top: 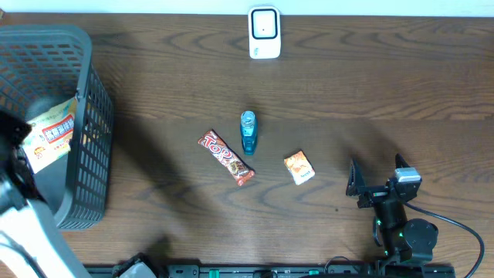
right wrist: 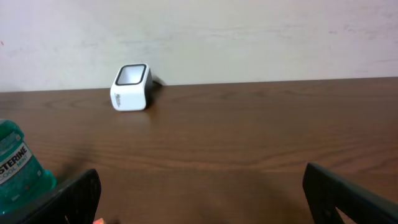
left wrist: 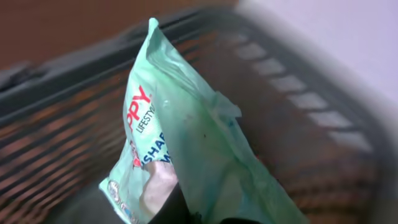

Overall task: Scan the item barcode
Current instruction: 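Reach into the basket and grasp the light-green wipes pack, then lift the green wipes pack out and carry it toward the TOP bar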

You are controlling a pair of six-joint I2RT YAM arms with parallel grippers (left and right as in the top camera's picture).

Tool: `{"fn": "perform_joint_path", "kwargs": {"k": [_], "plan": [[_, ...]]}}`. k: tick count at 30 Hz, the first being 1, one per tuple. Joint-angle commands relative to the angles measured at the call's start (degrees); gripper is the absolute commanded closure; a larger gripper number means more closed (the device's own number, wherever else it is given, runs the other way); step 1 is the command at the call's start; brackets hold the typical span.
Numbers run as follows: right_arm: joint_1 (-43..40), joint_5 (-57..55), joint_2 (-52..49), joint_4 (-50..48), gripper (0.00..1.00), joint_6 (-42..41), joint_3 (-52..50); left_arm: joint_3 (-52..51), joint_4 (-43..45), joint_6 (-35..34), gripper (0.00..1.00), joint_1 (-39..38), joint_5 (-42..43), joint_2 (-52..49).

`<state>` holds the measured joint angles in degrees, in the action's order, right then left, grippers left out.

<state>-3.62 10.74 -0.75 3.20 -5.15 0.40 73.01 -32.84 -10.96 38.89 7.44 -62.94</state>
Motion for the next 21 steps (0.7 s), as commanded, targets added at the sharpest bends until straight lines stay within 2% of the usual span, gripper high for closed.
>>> {"fn": "perform_joint_path", "kwargs": {"k": [1, 7, 14, 21], "plan": [[0.24, 0.33, 0.00, 0.24, 0.01, 0.50, -0.09, 1.27, 2.01, -0.76, 0.93, -3.50, 15.93, 5.77], [0.24, 0.33, 0.00, 0.24, 0.01, 0.50, -0.09, 1.27, 2.67, -0.72, 0.93, -15.15, 16.35, 11.19], [0.24, 0.33, 0.00, 0.24, 0.01, 0.50, -0.09, 1.27, 2.47, 0.28, 0.93, -30.40, 15.78, 9.86], [0.24, 0.33, 0.00, 0.24, 0.01, 0.50, -0.09, 1.18, -1.66, 1.31, 0.93, -42.38, 6.29, 3.41]]}}
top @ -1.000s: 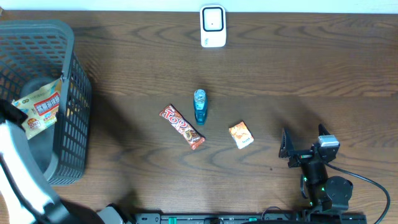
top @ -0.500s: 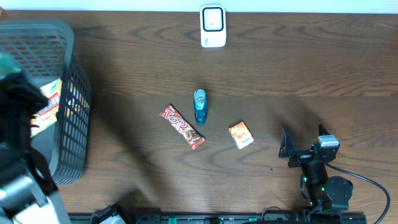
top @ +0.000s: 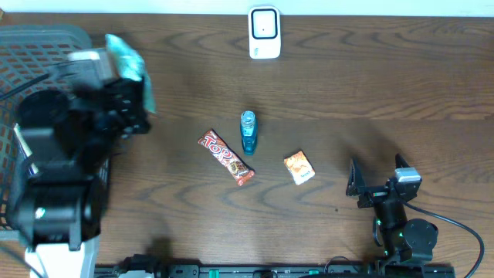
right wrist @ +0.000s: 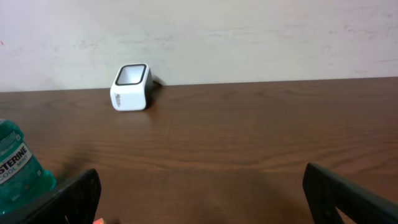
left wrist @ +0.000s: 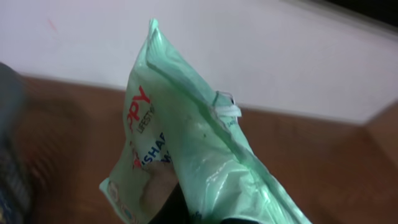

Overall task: Scan the item barcode
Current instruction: 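Lift the green wipes pack out and carry it toward the TOP bar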

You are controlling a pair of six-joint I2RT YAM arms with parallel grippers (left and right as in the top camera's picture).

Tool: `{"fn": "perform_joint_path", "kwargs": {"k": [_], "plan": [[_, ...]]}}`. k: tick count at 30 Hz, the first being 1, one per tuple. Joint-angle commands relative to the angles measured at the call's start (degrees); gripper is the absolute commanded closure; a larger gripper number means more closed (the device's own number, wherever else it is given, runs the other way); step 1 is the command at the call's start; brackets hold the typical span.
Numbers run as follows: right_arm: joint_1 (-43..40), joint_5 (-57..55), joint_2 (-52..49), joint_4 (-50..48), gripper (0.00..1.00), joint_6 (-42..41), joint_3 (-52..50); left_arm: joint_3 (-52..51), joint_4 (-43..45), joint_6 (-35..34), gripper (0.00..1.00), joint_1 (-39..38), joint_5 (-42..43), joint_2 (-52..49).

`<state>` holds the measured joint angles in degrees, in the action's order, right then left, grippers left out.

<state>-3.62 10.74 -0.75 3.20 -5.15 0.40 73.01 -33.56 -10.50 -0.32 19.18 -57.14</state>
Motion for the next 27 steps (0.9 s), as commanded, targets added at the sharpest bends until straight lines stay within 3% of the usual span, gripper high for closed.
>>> {"fn": "perform_joint_path", "kwargs": {"k": [1, 12, 27], "plan": [[0.24, 0.33, 0.00, 0.24, 0.01, 0.50, -0.09, 1.14, -1.79, 0.94, 0.93, -4.55, -7.10, -3.65], [0.24, 0.33, 0.00, 0.24, 0.01, 0.50, -0.09, 1.09, -6.93, 2.38, 0.92, -13.90, -14.14, -19.30], [0.24, 0.33, 0.00, 0.24, 0.01, 0.50, -0.09, -0.52, -8.39, 2.34, 0.93, -15.89, -14.78, -37.16]]}}
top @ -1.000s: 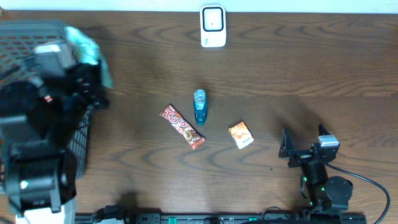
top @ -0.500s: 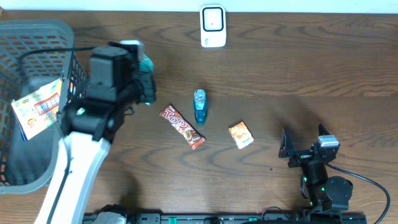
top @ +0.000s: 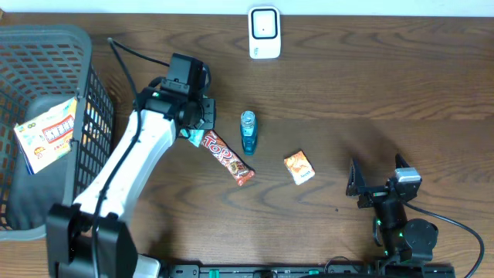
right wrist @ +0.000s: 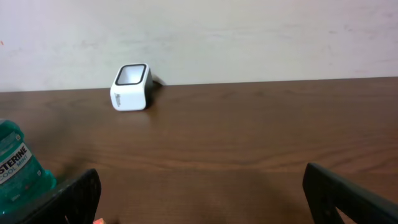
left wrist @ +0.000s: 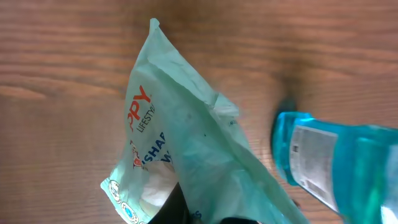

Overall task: Scan the item barcode
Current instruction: 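Lift the green wipes pack out and carry it toward the TOP bar, then lower the green pack onto the table left of the TOP bar and release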

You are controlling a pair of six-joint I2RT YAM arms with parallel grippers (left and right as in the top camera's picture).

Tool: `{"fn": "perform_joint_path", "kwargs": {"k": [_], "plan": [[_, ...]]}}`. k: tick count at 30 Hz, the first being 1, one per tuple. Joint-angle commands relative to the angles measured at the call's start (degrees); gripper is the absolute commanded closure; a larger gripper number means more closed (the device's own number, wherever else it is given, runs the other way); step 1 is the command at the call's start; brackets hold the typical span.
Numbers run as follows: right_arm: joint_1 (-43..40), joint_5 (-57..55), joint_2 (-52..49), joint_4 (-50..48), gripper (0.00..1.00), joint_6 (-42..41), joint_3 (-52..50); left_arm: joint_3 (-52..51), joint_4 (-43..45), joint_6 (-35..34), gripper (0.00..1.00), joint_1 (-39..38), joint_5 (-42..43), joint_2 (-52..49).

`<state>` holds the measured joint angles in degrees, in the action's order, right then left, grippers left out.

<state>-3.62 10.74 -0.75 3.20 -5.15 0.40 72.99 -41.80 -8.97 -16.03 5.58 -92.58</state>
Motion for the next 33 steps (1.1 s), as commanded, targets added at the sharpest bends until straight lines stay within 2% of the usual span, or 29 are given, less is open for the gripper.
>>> {"fn": "perform_joint_path", "kwargs": {"k": [1, 9, 22, 33], "plan": [[0.24, 0.33, 0.00, 0.24, 0.01, 0.50, -0.09, -0.52, -0.20, 0.79, 0.93, -0.17, -1.18, -2.47], [0.24, 0.33, 0.00, 0.24, 0.01, 0.50, -0.09, -0.61, -0.39, 0.79, 0.92, -0.20, -1.16, -6.67], [0.24, 0.33, 0.00, 0.24, 0.01, 0.50, -0.09, -1.22, -0.22, 0.76, 0.93, -0.31, -1.16, -7.21], [0.24, 0.33, 0.00, 0.24, 0.01, 0.50, -0.09, -8.68, 6.93, 0.76, 0.93, -3.41, -1.16, -7.37]]}}
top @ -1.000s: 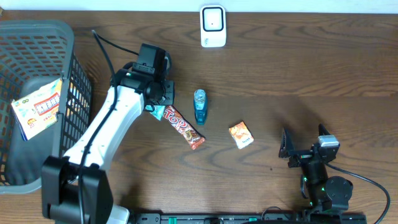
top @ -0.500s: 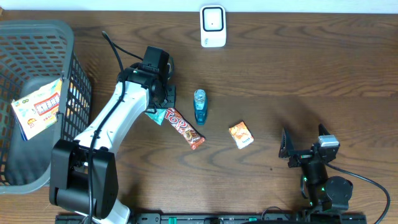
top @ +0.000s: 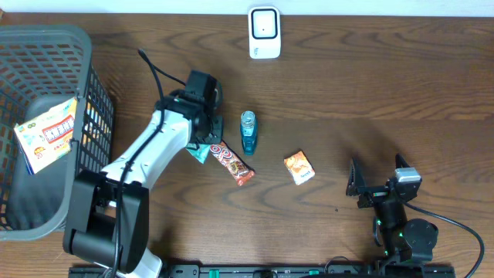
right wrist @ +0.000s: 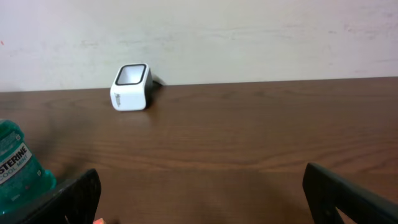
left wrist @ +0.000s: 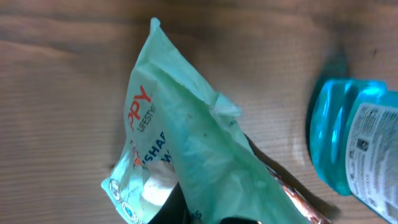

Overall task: Scan the item barcode
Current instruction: 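Lower the green pack onto the table left of the TOP bar and release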

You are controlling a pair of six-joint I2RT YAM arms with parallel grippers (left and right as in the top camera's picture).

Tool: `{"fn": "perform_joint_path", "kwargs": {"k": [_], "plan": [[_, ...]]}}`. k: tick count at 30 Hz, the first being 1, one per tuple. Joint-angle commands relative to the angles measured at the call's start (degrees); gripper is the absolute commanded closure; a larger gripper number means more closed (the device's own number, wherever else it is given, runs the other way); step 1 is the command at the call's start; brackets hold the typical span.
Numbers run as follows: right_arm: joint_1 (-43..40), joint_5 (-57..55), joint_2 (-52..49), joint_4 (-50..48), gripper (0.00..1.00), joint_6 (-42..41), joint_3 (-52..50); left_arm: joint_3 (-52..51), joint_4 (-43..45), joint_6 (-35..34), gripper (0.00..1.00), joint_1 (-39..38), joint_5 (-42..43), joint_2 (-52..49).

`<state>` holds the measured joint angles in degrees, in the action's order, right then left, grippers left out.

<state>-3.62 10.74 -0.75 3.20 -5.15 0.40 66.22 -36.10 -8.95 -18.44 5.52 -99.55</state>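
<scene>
My left gripper [top: 202, 137] is shut on a pale green plastic packet [left wrist: 186, 149] with red lettering. The packet [top: 196, 150] sits low over the table, against the upper left end of a red candy bar [top: 231, 162]. A blue mouthwash bottle [left wrist: 360, 143] lies just to its right. The white barcode scanner [top: 264, 32] stands at the table's far edge, well away from the packet, and also shows in the right wrist view as the scanner [right wrist: 131, 87]. My right gripper [right wrist: 205, 199] rests open near the front right, with nothing in it.
A dark mesh basket [top: 85, 93] fills the left side and holds a flat orange and white packet [top: 48, 133]. A small orange sachet [top: 299, 167] lies right of the bottle [top: 248, 131]. The left arm stretches from the front left across the table.
My left gripper, with the green packet still in it, has shifted slightly right and toward the front, now at the candy bar's end. The right arm has not moved.
My left gripper held the green packet inside the basket. Then it held the packet above the basket's right rim. Later it was over the table left of the bottle, and now it is low beside the candy bar. The right gripper stayed open and still.
</scene>
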Motion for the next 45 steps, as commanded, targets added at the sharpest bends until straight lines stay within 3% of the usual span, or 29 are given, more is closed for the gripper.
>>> {"fn": "perform_joint_path", "kwargs": {"k": [1, 9, 10, 13, 14, 16, 28, 38, 45], "plan": [[0.24, 0.33, 0.00, 0.24, 0.01, 0.50, -0.09, -2.71, 2.16, 0.74, 0.92, -1.31, -1.09, -0.39], [0.24, 0.33, 0.00, 0.24, 0.01, 0.50, -0.09, -7.13, 6.40, 0.74, 0.91, -2.27, -1.09, -0.42], [0.24, 0.33, 0.00, 0.24, 0.01, 0.50, -0.09, -7.21, 6.38, 0.74, 0.83, -2.27, -1.09, -0.42], [0.24, 0.33, 0.00, 0.24, 0.01, 0.50, -0.09, -7.23, 6.45, 0.74, 0.47, -2.27, -1.11, -0.42], [0.24, 0.33, 0.00, 0.24, 0.01, 0.50, -0.09, -7.23, 6.47, 0.76, 0.16, -2.27, -1.16, -0.39], [0.24, 0.33, 0.00, 0.24, 0.01, 0.50, -0.09, -7.17, 6.40, 0.74, 0.07, -2.27, -2.32, -0.26], [0.24, 0.33, 0.00, 0.24, 0.01, 0.50, -0.09, -3.96, 0.02, 0.92, 0.03, -2.27, -12.24, 11.76], [0.24, 0.33, 0.00, 0.24, 0.01, 0.50, -0.09, -3.39, -1.20, 1.62, 0.02, -1.05, -18.27, 36.83], [0.24, 0.33, 0.00, 0.24, 0.01, 0.50, -0.09, 0.68, -3.48, 1.57, 0.02, 5.86, -18.27, 50.69]]}}
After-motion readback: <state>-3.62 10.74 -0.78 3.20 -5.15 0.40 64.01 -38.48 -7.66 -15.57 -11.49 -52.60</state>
